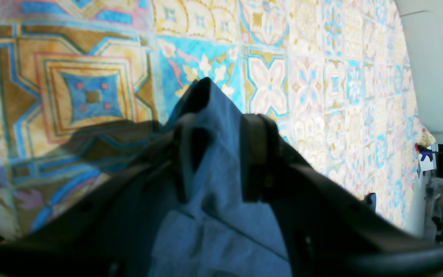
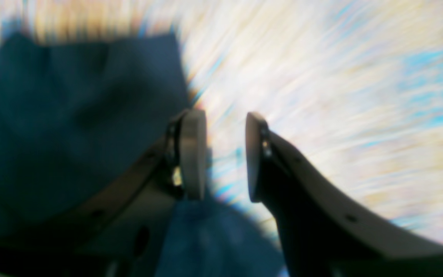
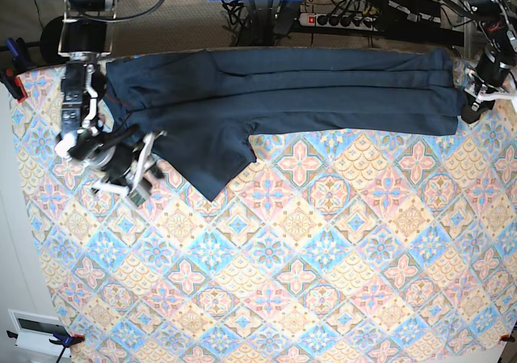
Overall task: Layout the t-shirt on the table in an organized manner, then fold the t-shirt properly
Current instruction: 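Tuck the loose shirt end under the fold with the right gripper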
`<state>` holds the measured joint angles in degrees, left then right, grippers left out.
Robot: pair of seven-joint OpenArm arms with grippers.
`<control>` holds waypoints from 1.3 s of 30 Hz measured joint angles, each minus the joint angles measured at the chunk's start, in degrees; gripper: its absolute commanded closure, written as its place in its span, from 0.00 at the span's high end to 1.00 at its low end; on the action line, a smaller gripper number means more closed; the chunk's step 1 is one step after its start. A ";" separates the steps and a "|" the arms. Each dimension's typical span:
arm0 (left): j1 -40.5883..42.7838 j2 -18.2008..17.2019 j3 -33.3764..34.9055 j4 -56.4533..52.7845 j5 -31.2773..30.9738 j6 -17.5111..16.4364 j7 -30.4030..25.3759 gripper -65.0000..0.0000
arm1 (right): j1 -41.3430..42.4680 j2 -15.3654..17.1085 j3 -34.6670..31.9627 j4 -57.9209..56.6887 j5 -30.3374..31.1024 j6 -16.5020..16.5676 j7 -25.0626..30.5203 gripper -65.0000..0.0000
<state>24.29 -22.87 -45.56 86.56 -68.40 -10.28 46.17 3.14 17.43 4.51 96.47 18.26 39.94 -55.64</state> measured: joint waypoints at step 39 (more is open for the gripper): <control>0.00 0.09 -0.09 0.04 -0.17 -0.02 0.20 0.30 | 10.32 -4.17 -13.42 -26.01 -2.62 -0.70 13.99 0.16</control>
<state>24.29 -22.79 -45.65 86.61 -68.58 -10.31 46.37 13.45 13.26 -8.91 70.46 15.64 39.24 -41.65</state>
